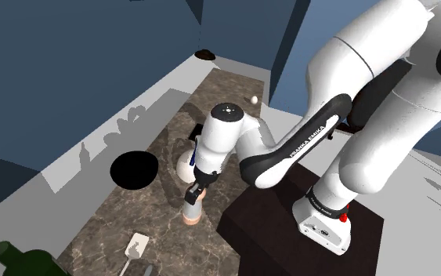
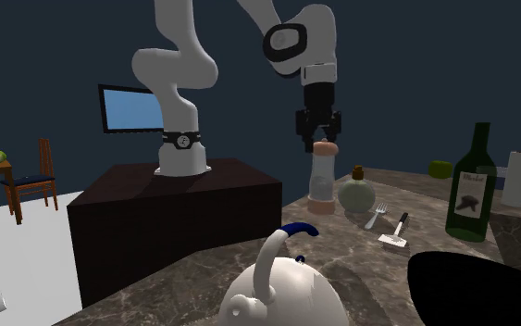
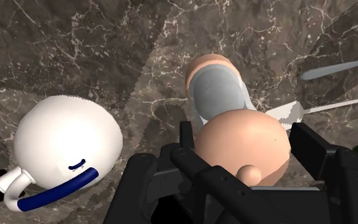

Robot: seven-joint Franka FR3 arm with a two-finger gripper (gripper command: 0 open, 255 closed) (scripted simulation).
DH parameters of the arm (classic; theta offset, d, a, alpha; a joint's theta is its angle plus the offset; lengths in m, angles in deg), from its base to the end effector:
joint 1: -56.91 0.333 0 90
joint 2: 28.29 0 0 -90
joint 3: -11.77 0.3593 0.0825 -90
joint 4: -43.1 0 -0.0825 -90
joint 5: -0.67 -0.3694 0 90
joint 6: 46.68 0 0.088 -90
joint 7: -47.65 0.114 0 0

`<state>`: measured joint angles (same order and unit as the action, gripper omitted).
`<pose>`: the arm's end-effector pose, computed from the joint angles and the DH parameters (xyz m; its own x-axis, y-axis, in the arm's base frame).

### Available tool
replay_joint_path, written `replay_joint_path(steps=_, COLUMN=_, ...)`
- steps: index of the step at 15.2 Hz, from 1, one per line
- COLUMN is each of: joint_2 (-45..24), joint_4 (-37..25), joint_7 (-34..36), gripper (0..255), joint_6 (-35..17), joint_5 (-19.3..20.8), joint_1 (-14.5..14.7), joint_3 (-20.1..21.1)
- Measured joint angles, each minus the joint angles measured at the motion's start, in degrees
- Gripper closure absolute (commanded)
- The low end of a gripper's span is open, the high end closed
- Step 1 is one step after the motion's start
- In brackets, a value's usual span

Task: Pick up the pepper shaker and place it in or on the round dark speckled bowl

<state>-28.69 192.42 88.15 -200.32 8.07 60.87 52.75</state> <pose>0.3073 0.3120 0.3072 0.9778 0.1892 0.0902 0.1898 -0.9818 0.0027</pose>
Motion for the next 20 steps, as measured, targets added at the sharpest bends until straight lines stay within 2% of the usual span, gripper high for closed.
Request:
replay_joint_path(steps=6, joint_2=6.4, joint_4=-0.4, joint_7=-6.8, gripper=255, joint_6=5.1, joint_5=-9.0, joint_1=1.2, joint_3=-0.2)
replay_joint_path(steps=13, joint_2=12.1, joint_4=-2.2, joint_7=-11.0, gripper=255, joint_6=11.7, joint_5=-14.4, joint_1=3.1, joint_3=-1.9)
replay_joint_path(steps=15, joint_2=12.1, joint_4=-3.3, joint_7=-11.2, gripper=255, joint_6=12.8, joint_5=-14.3, joint_1=2.9, joint_3=-2.2)
replay_joint_path(steps=17, joint_2=10.1, joint_4=-6.5, joint_7=-11.4, gripper=255, joint_6=14.3, joint_5=-12.3, joint_1=1.5, joint_3=-2.6)
replay_joint_path(steps=20, joint_2=4.3, joint_4=-12.2, joint_7=-10.3, gripper=255, joint_6=15.3, joint_5=-7.2, joint_1=-1.0, joint_3=-2.9)
